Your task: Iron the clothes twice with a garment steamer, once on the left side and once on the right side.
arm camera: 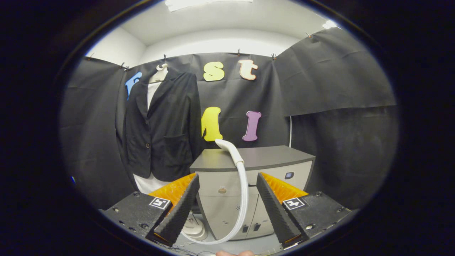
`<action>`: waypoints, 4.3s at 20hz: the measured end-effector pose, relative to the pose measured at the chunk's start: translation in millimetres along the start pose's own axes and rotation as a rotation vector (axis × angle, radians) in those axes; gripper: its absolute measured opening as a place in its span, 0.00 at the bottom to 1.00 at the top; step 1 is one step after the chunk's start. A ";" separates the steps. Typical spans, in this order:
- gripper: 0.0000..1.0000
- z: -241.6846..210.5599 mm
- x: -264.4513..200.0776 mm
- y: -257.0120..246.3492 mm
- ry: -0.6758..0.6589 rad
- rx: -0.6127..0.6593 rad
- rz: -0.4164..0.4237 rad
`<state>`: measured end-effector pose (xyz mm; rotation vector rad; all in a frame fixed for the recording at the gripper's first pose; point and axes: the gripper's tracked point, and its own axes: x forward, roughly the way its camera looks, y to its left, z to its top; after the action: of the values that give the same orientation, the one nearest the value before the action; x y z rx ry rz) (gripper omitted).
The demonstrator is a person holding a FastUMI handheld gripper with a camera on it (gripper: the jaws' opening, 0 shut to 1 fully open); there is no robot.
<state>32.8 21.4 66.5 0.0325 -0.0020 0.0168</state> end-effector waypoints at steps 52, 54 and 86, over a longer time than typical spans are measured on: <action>0.32 -34.5 313.4 -34.1 0.861 0.032 0.079; 0.32 -27.1 298.7 -23.9 0.833 0.027 0.081; 0.32 270.5 215.7 189.6 -0.060 0.060 0.117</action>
<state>244.8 205.6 343.5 0.0924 -0.0636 0.1324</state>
